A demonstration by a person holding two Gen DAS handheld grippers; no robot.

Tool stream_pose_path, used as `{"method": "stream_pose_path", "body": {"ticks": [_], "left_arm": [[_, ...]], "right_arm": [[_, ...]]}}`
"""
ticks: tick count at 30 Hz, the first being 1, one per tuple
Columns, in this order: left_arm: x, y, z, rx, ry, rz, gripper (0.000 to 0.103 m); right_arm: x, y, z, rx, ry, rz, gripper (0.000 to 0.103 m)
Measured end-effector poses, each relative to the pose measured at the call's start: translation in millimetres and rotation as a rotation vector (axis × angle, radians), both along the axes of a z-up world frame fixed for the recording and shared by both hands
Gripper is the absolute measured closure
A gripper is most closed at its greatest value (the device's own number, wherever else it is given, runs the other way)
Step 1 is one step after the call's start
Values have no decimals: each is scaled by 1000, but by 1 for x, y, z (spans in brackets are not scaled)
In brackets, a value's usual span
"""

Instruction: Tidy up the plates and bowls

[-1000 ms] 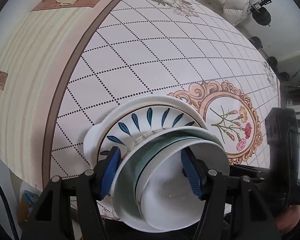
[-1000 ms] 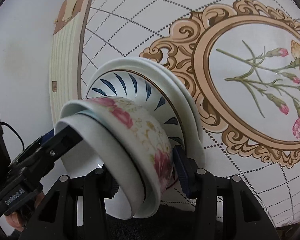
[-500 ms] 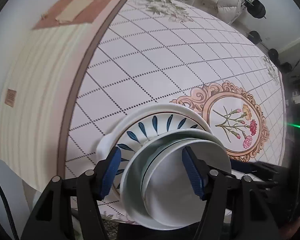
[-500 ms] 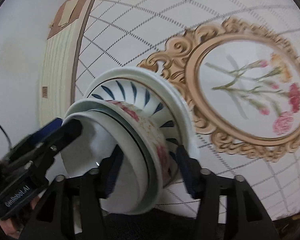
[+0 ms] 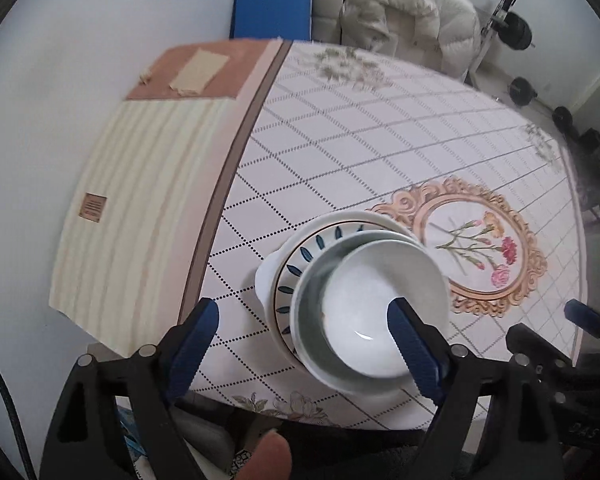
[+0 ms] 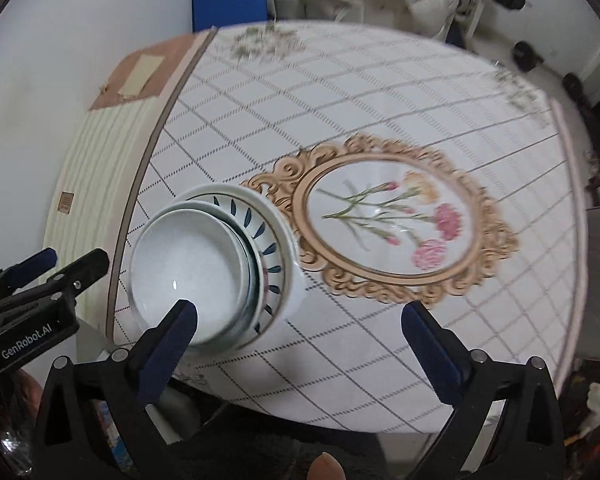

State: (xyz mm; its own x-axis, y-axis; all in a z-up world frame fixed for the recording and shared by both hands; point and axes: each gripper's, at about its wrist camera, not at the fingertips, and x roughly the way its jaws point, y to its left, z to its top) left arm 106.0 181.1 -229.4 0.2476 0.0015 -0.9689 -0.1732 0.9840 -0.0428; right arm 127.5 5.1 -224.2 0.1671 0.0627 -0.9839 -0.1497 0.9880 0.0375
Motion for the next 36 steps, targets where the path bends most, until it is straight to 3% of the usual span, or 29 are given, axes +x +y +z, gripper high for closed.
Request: {"method": "stream_pose_path", "body": {"ticks": [2, 7, 24, 29, 36], "left_arm": [[-10, -6, 16, 4, -31, 3, 7], [-36, -24, 57, 21, -102, -6, 4], [-102, -54, 179, 47, -244, -37, 3], [-114, -53, 204, 74, -277, -68, 3], [-126, -50, 219, 101, -304, -79, 3]], "right_arm": [[-12, -6, 20, -36, -56, -3, 0], [-47, -21, 76, -64, -173, -23, 0], [-139, -51, 240, -95, -419, -100, 0], [-154, -47, 267, -107, -471, -130, 0], [-169, -47, 280, -126, -477, -160, 0]]}}
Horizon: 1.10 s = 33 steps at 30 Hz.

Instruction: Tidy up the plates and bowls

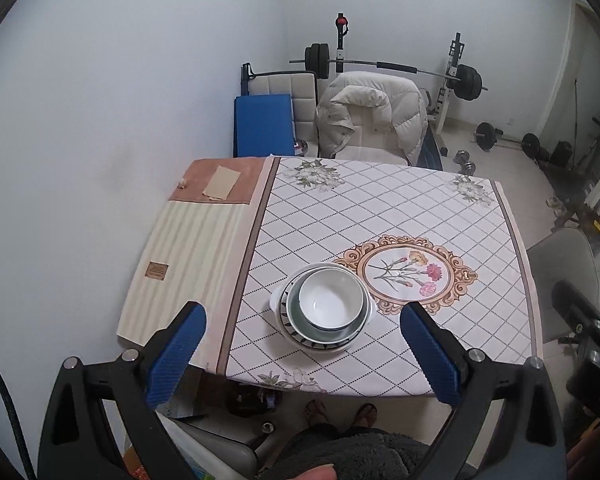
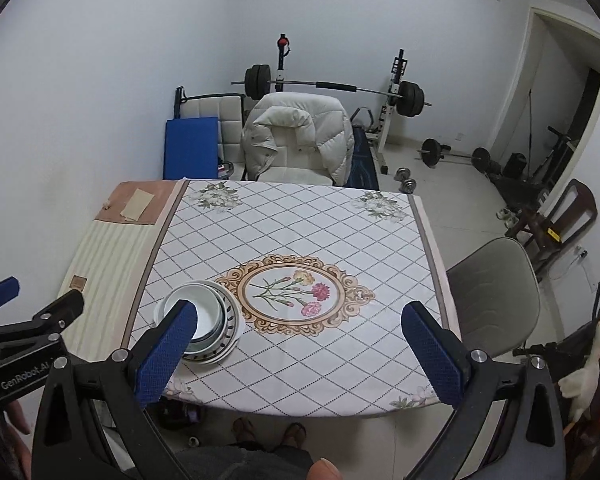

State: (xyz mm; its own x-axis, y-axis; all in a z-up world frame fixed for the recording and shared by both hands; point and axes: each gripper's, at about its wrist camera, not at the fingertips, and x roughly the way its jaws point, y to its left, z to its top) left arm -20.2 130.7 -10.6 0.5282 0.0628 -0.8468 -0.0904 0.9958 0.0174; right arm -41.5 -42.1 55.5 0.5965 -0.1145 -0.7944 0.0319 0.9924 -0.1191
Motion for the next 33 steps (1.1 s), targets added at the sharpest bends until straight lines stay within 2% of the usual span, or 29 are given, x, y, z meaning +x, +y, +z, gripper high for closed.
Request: {"method": "stream_pose_path", "body": {"ticks": [8, 33], "left_arm": [[-6, -8, -4, -40, 36, -30, 3], [-19, -6, 11, -37, -7, -3, 3]], "right_arm": [[-10, -2, 7, -13, -13, -17, 0], [-18, -5, 18, -29, -36, -22, 0]]}}
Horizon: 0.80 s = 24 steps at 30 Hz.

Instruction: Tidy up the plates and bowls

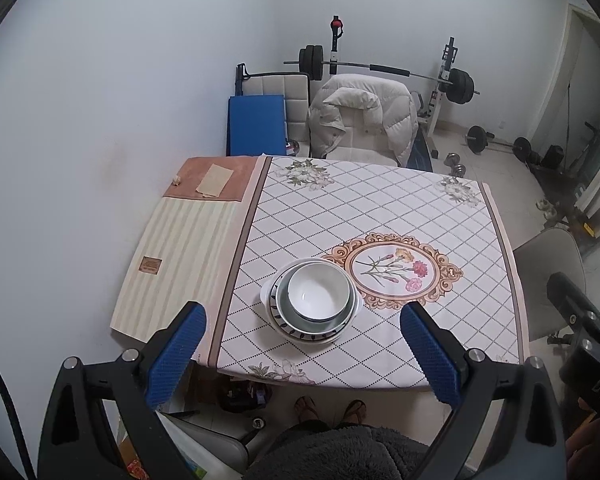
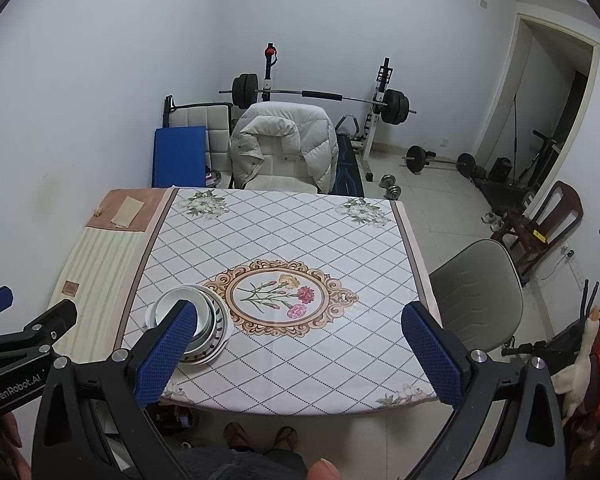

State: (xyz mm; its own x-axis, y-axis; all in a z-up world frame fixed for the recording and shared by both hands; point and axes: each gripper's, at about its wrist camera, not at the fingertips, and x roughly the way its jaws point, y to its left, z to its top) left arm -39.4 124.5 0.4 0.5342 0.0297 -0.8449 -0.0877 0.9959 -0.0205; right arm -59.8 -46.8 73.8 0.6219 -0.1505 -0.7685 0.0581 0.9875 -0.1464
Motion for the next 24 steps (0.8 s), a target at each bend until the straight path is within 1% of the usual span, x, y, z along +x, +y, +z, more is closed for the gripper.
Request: {"method": "stream_pose_path", "body": {"ticks": [17, 24], "left_arm": [[2, 0, 4, 7, -8, -4, 4], [-1, 1, 6, 10, -14, 13, 3]], "right_arm": [[1, -1, 5, -6, -4, -2, 0], [-2, 2, 6, -8, 3, -3, 0]]}}
